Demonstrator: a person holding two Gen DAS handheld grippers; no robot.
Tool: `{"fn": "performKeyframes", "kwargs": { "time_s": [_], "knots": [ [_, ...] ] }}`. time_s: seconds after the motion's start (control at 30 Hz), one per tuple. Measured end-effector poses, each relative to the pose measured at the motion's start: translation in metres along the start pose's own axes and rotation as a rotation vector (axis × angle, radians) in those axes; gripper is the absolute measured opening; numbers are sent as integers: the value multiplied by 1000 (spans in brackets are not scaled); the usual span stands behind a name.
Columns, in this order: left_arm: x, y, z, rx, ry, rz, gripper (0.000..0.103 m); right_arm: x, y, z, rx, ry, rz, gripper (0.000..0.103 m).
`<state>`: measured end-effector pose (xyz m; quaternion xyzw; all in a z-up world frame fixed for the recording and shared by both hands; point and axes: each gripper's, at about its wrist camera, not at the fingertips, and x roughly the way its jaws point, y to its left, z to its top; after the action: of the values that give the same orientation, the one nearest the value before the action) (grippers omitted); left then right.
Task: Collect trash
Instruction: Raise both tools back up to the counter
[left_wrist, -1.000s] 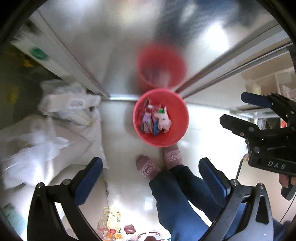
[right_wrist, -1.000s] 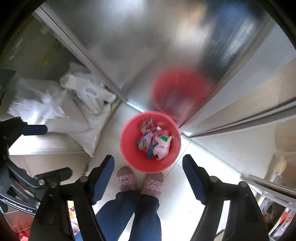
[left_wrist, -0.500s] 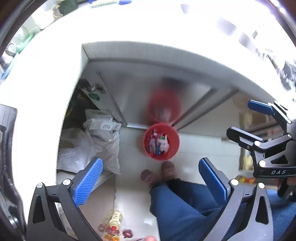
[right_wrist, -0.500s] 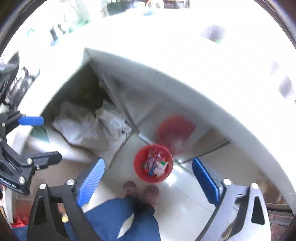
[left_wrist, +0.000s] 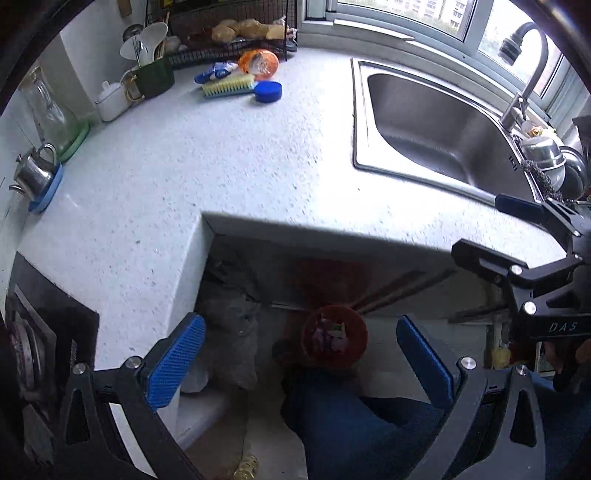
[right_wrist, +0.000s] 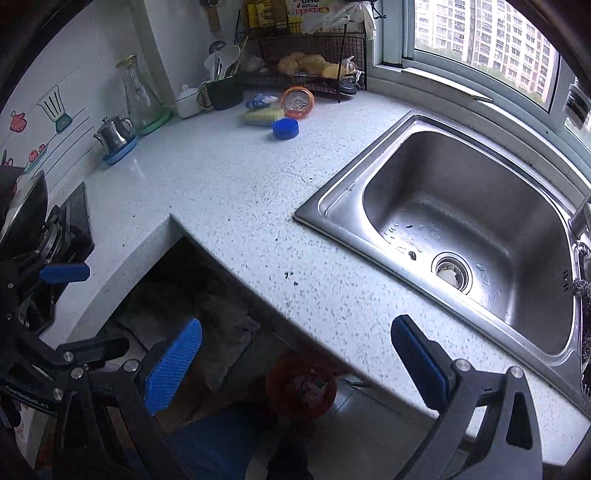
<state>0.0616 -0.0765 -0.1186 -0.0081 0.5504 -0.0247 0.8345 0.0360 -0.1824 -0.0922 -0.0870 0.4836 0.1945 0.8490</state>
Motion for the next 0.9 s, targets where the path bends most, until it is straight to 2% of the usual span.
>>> {"fn": "performKeyframes", "kwargs": {
  "time_s": [0.1,0.17,0.27,0.43,0.63,0.8,0.9],
  "knots": [
    [-8,12,24,-1,-68,13,103,6,-5,15,4,-5,5,102],
    [-6,25,41,-11,-90,11,103,10,-6,25,2,-9,1,102],
    [3,47,68,-23,-112,53,103,18,-8,43,19,1,-6,102],
    [28,91,114,-27,-65,-13,103,45,-17,90,82,28,-24,102],
    [54,126,177,20,-67,-57,103,72,-12,147,117,33,-22,102],
    [73,146,217,84,-47,-94,103,96,-3,186,93,42,-33,102],
    [93,157,238,141,-27,-87,103,112,-3,207,81,66,-40,102]
  ]
}}
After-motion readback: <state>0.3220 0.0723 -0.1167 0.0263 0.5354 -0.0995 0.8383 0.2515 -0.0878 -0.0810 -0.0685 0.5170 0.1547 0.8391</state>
